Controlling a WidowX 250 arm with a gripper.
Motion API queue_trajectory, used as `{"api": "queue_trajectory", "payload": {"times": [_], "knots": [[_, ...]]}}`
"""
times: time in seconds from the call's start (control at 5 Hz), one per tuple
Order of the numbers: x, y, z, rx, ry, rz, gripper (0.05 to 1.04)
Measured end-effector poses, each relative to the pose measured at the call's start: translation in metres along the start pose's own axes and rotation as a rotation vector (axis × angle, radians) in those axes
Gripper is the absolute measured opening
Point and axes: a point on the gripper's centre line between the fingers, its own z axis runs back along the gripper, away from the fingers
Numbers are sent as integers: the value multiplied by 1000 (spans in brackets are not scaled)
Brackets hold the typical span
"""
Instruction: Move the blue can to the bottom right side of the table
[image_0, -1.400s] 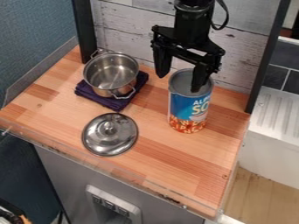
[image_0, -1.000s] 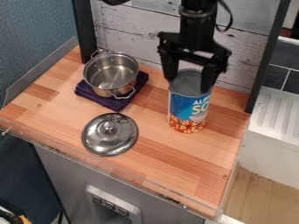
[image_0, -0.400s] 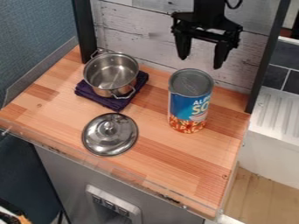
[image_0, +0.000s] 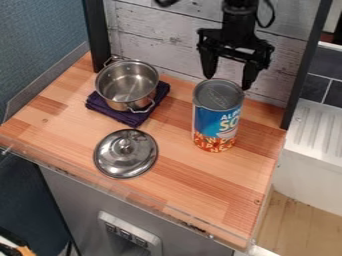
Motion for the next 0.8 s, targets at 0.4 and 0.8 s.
{"api": "queue_trajectory", "payload": {"times": [0.4,0.8], "knots": [[-25,-6,-16,-13,105,-12,999],[-65,-15,0,-9,136,-35,999]]}}
